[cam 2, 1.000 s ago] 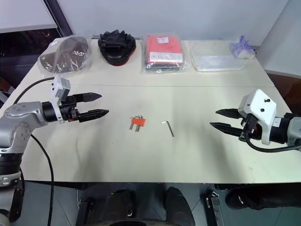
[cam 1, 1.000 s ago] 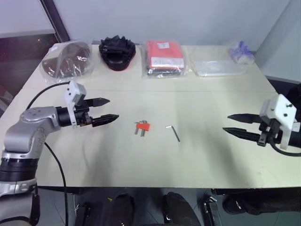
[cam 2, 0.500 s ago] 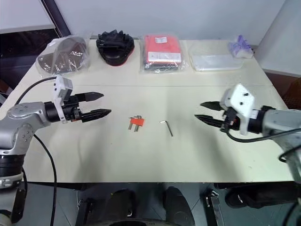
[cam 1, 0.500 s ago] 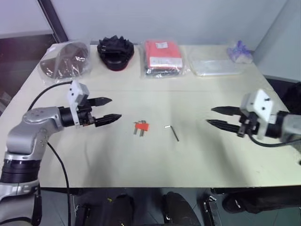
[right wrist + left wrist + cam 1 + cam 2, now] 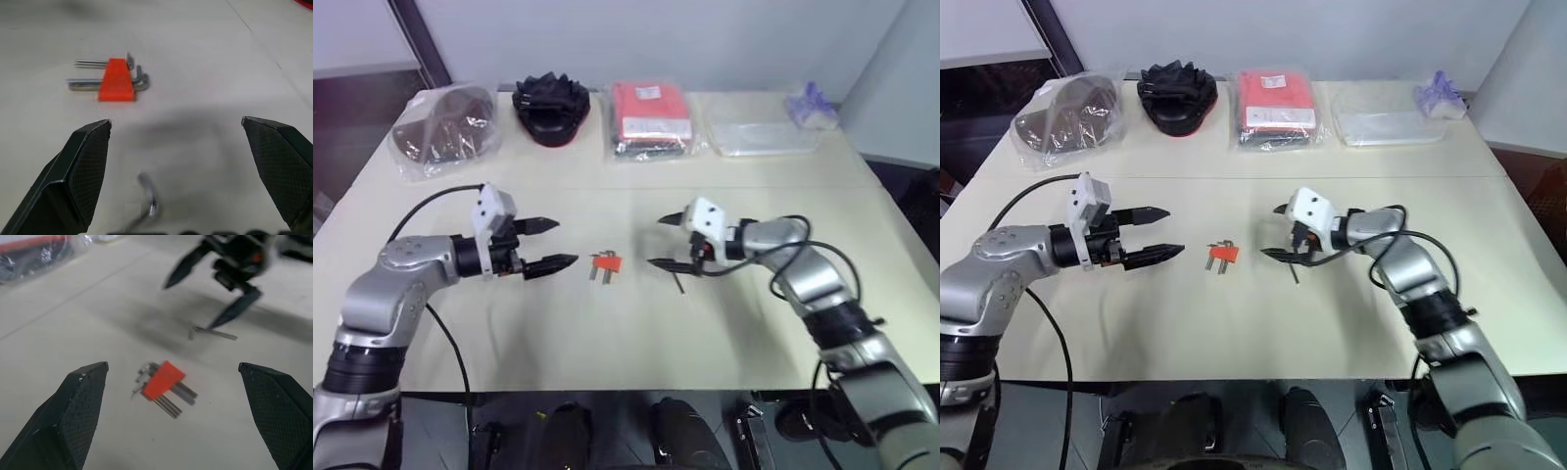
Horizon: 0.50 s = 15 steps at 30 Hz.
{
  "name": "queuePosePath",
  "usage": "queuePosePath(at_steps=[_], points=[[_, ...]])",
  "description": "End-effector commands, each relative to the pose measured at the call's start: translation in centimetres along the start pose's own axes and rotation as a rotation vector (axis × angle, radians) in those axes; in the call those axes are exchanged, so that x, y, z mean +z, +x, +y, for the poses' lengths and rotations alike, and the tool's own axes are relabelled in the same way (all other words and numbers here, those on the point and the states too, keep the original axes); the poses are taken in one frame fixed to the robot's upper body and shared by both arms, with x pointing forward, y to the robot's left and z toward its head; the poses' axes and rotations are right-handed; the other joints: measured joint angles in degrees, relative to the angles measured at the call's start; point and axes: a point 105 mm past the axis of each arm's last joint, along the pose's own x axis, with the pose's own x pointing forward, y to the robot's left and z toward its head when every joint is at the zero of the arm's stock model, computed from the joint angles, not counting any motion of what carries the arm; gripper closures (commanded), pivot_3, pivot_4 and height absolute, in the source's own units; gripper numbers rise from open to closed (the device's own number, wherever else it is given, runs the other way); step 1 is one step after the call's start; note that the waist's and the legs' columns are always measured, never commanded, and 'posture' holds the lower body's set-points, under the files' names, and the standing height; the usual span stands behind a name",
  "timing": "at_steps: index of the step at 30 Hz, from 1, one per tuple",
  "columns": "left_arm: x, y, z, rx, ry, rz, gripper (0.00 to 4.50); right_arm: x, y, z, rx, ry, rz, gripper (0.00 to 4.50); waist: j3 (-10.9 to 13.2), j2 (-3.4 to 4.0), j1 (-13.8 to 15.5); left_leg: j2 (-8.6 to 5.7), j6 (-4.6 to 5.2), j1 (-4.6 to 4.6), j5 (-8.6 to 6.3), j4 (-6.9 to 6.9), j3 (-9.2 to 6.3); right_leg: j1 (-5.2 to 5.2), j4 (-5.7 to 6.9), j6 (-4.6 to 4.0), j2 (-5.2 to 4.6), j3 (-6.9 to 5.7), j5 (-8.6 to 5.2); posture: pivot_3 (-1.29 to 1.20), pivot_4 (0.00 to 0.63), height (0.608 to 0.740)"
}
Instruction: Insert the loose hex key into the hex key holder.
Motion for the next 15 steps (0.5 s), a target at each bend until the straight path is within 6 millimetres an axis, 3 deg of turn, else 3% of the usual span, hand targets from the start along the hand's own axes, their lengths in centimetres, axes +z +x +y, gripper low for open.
queuePosePath(at_steps=[1,9,15], points=[[0.2,-0.1,-1.0,-0.031,0.046,0.019,0.00,0.4,1.7,0.3,0.038,-0.021,-0.029,0.05,0.00,0.00,-0.01,0.01,0.00,0.00,0.00,-0.01,0.00,0.00,0.00,0.00,-0.03,0.00,0.00,0.00,0.150,0.740],[-0.2,-0.6,-1.3,-0.021,0.045,0.034,0.00,0.2,3.5,2.1,0.112,-0.029,-0.033,0.05,0.01,0.02,-0.15,-0.01,-0.02,0.02,0.01,0.06,-0.01,0.00,0.07,0.00,-0.08,0.01,0.00,0.00,0.150,0.740],[-0.2,-0.5,-1.2,-0.014,0.045,0.031,0.00,0.3,4.3,2.3,0.093,0.015,-0.058,0.05,0.01,0.02,-0.22,0.00,-0.02,0.03,0.01,0.04,-0.04,-0.04,0.12,0.00,-0.06,0.01,0.00,0.00,0.150,0.740]])
